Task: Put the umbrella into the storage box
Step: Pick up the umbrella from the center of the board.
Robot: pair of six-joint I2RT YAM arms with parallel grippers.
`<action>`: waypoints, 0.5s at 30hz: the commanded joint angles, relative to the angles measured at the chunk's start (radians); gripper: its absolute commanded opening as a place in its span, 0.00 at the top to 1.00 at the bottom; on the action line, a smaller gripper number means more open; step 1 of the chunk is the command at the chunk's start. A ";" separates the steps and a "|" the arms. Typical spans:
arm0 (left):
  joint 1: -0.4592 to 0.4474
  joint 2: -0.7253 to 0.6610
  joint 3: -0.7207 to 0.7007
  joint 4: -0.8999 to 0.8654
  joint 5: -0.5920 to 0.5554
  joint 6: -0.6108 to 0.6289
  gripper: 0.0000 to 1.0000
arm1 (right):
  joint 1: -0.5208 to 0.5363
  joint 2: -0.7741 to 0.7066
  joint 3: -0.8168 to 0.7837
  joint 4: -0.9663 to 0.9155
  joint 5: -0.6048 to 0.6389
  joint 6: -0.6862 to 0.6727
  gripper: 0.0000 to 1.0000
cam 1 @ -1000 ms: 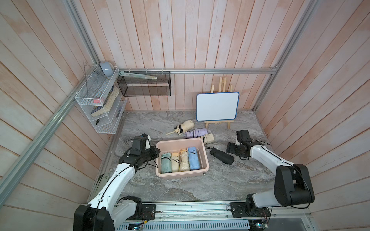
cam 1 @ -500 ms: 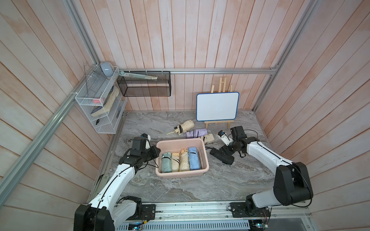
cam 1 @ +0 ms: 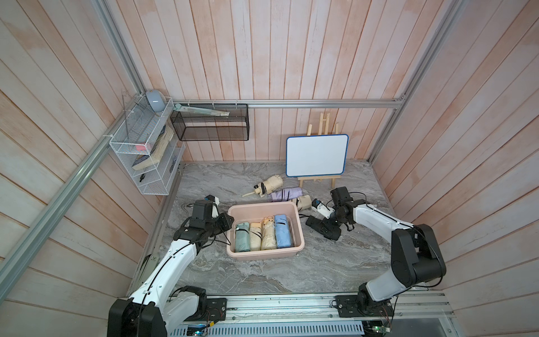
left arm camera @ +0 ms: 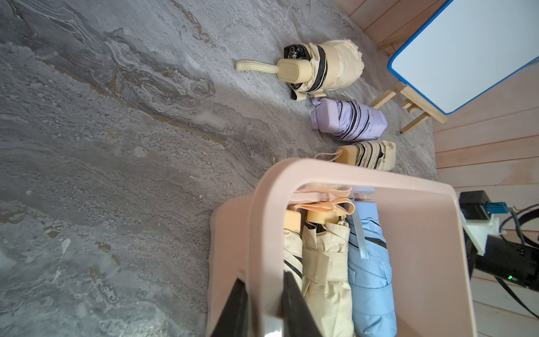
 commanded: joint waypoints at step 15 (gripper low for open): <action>-0.005 -0.035 -0.003 0.094 0.035 0.002 1.00 | 0.035 0.109 -0.007 0.015 0.020 -0.028 0.18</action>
